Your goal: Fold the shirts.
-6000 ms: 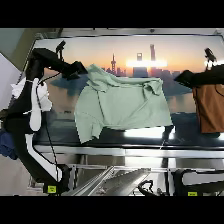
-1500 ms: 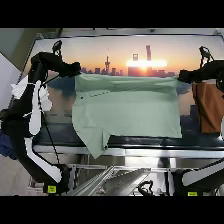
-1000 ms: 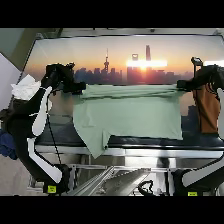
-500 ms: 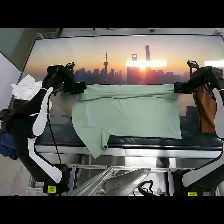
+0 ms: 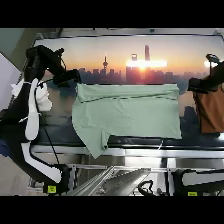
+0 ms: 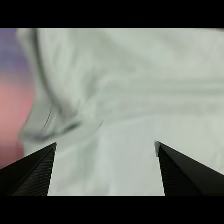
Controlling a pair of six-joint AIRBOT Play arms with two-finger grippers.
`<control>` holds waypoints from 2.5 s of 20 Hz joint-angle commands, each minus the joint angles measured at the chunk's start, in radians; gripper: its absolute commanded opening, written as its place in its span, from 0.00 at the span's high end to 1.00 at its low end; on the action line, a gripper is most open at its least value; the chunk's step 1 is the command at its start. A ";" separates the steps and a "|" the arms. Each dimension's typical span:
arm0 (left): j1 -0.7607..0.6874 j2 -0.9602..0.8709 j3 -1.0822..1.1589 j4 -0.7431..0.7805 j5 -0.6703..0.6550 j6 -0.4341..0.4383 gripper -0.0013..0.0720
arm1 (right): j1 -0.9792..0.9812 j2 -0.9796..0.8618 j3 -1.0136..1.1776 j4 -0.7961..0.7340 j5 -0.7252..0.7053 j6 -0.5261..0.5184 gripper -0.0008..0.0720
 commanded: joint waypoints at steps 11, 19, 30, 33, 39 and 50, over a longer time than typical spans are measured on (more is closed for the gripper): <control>0.086 0.746 -1.398 -0.347 -0.349 0.005 0.01 | -0.319 0.159 -0.481 0.380 -0.121 -0.225 0.47; 0.093 0.633 -1.410 -0.418 -0.463 0.060 0.01 | -0.316 0.082 -0.552 0.331 -0.082 -0.226 0.47; -0.053 0.523 -1.269 -0.433 -0.504 0.093 0.96 | -0.309 0.017 -0.671 0.289 -0.034 -0.226 0.47; -0.050 0.581 -1.249 -0.433 -0.493 0.092 0.96 | -0.262 -0.009 -0.684 0.341 -0.030 -0.254 0.49; -0.049 0.747 -1.250 -0.371 -0.379 0.055 0.96 | -0.211 0.058 -0.649 0.334 -0.056 -0.272 0.96; 0.034 0.710 -1.043 -0.235 -0.397 0.045 0.96 | -0.176 0.164 -0.539 0.408 0.065 -0.182 0.96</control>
